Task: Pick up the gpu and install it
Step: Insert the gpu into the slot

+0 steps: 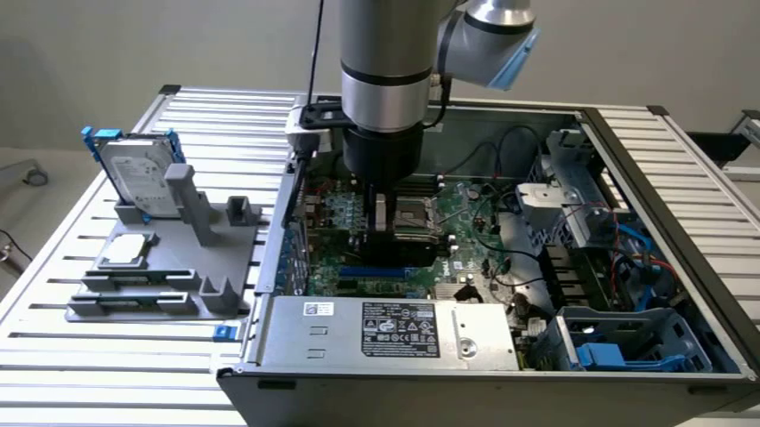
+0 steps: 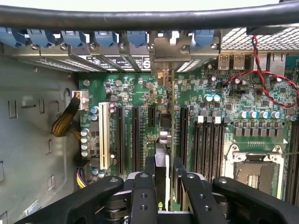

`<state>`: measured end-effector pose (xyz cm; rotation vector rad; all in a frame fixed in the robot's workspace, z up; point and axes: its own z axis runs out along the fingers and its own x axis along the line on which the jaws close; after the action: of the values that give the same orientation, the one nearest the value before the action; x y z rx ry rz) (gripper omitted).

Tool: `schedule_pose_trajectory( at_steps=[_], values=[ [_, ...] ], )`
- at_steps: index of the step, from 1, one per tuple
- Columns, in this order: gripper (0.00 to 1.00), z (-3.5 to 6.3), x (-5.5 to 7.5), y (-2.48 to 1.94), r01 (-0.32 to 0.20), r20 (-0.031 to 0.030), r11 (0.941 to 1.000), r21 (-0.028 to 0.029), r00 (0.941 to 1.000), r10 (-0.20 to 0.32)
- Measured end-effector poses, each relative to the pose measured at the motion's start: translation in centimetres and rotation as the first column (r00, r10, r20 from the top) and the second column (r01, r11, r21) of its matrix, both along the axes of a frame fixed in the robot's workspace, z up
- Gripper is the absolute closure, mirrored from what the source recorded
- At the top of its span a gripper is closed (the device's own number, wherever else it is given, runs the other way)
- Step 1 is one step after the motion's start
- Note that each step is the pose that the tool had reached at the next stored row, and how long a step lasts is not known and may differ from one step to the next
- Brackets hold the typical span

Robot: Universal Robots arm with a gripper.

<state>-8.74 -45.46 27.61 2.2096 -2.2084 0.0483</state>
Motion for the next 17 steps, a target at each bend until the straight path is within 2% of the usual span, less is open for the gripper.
schedule_pose_trajectory(
  at_steps=[9,17],
  values=[
    [0.73,-0.43,-0.10,0.00,0.000,0.0001,1.0000,0.0035,1.0000,0.000],
    [0.73,-0.85,-0.20,0.01,0.000,-0.0028,0.9999,0.0138,1.0000,0.000]
  ],
)
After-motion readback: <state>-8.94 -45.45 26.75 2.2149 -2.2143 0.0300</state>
